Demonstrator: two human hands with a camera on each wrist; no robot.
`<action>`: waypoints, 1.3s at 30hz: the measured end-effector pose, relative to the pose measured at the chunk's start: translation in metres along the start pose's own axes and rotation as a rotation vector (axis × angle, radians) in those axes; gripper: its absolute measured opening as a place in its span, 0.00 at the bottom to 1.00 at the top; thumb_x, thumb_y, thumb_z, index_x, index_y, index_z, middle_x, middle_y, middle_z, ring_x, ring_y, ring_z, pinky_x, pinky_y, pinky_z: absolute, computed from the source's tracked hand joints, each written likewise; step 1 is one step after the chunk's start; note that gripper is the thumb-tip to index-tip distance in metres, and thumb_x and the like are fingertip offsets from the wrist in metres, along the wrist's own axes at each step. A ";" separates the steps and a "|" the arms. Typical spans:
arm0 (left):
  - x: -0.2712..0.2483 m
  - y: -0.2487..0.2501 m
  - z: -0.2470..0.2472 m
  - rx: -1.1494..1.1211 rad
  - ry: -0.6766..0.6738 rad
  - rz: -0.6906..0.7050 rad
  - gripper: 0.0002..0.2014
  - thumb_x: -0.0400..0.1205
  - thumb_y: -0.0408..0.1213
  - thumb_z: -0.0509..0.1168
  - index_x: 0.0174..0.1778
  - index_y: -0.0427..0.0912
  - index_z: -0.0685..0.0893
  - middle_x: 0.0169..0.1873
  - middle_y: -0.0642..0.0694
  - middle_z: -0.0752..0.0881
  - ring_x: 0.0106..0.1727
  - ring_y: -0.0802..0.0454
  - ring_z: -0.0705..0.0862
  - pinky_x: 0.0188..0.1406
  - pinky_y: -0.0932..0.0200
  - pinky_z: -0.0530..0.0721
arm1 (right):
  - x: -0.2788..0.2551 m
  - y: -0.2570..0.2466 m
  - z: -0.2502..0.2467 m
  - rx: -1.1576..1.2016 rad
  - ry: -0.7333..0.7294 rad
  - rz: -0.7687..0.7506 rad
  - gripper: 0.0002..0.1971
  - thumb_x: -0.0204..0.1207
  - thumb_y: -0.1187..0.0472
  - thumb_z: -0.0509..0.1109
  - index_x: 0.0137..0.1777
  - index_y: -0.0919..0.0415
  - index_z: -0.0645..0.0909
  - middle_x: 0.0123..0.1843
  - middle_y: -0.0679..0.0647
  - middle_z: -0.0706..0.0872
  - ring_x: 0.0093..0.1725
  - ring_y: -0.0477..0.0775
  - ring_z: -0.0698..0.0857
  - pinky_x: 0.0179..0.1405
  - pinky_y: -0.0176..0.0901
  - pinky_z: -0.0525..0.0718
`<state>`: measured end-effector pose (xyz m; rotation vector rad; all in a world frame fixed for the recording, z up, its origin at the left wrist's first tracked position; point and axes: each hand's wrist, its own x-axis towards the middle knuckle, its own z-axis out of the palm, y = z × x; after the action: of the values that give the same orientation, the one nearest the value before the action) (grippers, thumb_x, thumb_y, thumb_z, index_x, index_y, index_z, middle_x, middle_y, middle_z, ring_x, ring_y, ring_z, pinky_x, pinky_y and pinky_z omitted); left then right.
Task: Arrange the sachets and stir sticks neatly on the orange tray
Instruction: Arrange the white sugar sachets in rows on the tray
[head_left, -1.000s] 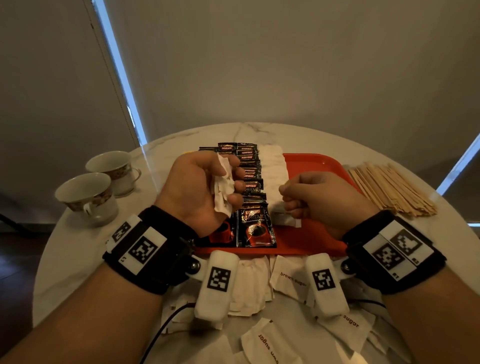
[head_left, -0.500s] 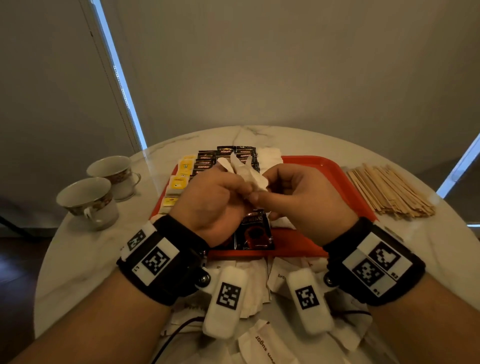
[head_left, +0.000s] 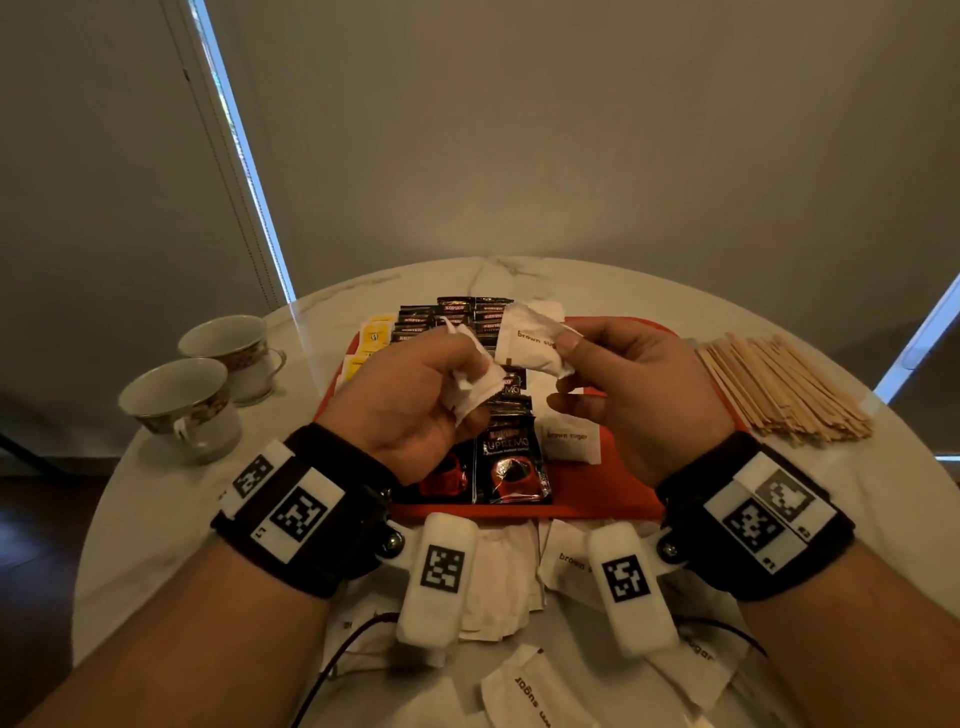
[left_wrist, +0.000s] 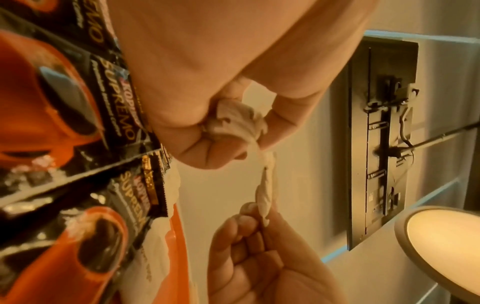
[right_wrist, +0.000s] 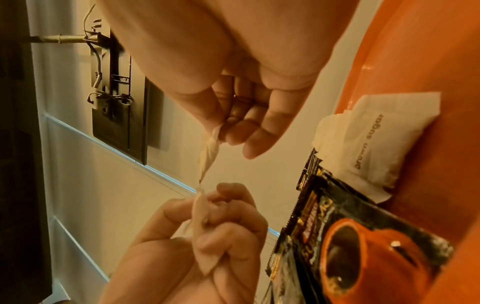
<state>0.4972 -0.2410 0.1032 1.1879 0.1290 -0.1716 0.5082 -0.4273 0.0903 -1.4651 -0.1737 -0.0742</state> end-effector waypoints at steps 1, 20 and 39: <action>-0.001 0.000 0.001 0.021 0.002 -0.003 0.03 0.81 0.28 0.69 0.47 0.39 0.84 0.45 0.39 0.83 0.35 0.51 0.80 0.20 0.61 0.75 | 0.000 0.000 0.000 0.002 -0.005 0.002 0.06 0.84 0.62 0.72 0.53 0.62 0.90 0.44 0.55 0.93 0.39 0.50 0.88 0.47 0.53 0.92; -0.007 -0.008 0.004 0.342 -0.082 0.107 0.11 0.79 0.30 0.77 0.58 0.38 0.91 0.50 0.39 0.95 0.53 0.40 0.94 0.56 0.42 0.92 | -0.002 -0.023 -0.008 -0.303 -0.106 0.146 0.02 0.78 0.67 0.77 0.48 0.61 0.90 0.42 0.57 0.93 0.39 0.51 0.89 0.38 0.46 0.88; -0.006 0.003 -0.005 0.175 0.071 0.136 0.03 0.83 0.37 0.76 0.47 0.44 0.87 0.30 0.52 0.90 0.30 0.54 0.87 0.19 0.64 0.74 | -0.016 0.001 -0.029 -0.480 0.075 0.507 0.05 0.78 0.70 0.76 0.50 0.61 0.92 0.42 0.61 0.90 0.37 0.55 0.84 0.45 0.49 0.86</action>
<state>0.4913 -0.2350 0.1049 1.3734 0.0968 -0.0212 0.4949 -0.4564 0.0836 -1.9404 0.2995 0.2576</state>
